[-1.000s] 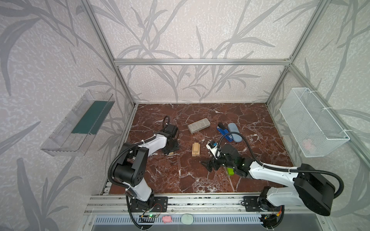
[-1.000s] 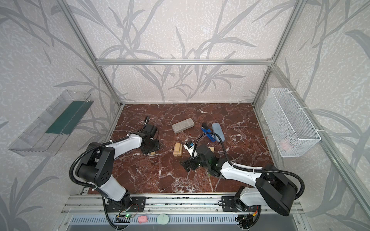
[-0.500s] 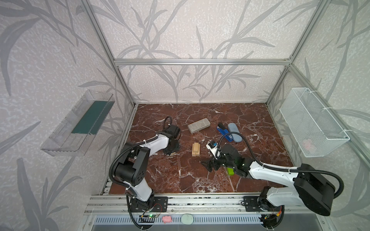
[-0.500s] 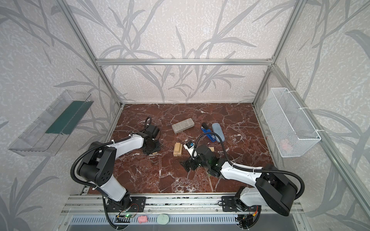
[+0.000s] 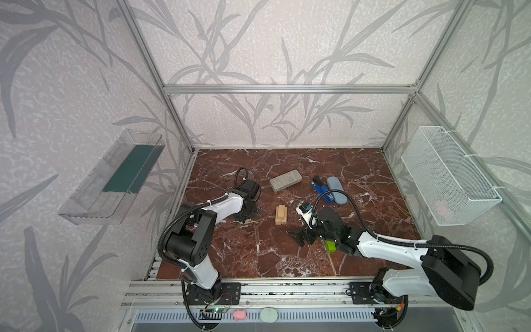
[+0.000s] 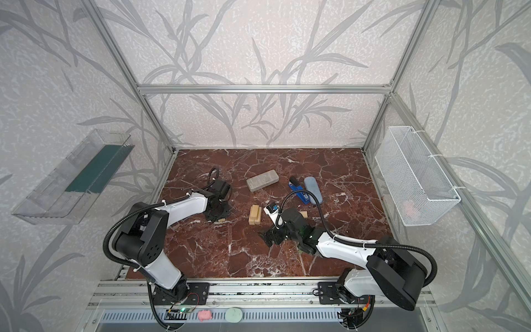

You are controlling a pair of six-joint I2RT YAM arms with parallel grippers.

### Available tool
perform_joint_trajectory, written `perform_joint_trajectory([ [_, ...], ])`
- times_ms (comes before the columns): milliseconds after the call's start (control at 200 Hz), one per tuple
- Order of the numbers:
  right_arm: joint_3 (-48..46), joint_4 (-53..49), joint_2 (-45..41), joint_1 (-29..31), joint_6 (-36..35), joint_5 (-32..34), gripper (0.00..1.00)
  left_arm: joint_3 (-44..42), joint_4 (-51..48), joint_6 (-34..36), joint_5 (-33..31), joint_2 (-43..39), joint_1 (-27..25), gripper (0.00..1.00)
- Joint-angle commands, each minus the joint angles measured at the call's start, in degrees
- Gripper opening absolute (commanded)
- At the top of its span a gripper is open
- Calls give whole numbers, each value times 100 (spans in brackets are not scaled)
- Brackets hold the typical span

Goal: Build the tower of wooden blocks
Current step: 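Lift the small block with the left gripper and carry it toward the group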

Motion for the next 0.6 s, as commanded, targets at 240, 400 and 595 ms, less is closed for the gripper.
perform_joint_trajectory([
  [240,-30,-93,-434,-212,45,166,99,-18,-392,248,20,-462,-3,24],
  [400,200,-718,-645,-395,309,264,99,163,-957,490,97,-827,-119,21],
  [595,551,-1329,-693,-797,746,165,99,486,-1464,681,159,-1196,-512,19],
])
